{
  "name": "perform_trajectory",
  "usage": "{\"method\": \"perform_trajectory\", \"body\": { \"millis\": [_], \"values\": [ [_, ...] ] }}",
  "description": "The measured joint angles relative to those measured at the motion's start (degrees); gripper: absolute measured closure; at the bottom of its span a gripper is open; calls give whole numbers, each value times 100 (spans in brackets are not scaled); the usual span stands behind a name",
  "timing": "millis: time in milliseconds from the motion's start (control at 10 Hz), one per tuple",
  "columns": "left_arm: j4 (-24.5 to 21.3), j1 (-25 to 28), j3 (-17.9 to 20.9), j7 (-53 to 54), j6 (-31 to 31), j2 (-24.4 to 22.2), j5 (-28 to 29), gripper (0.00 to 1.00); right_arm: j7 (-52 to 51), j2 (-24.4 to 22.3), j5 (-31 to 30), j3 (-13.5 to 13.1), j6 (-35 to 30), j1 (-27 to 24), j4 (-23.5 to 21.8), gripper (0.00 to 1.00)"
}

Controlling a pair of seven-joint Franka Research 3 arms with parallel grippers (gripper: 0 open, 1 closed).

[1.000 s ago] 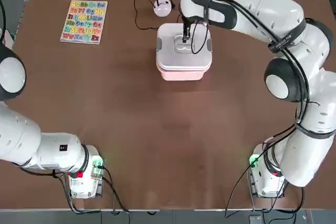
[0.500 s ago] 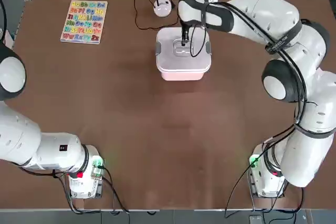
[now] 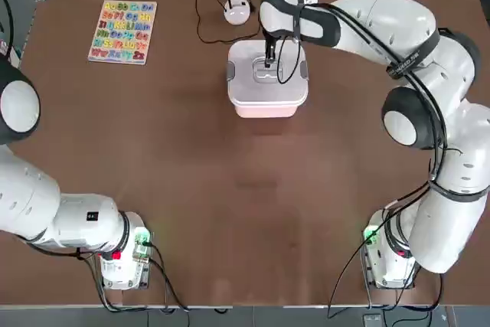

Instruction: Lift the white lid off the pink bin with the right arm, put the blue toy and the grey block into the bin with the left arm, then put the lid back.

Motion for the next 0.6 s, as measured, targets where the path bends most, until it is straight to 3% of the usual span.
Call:
{"method": "perform_trajectory", "body": {
  "millis": [600],
  "values": [
    [0,31,4,-19,3,0,0,0,216,14,0,0,14,3,1,93]
  ]
}}
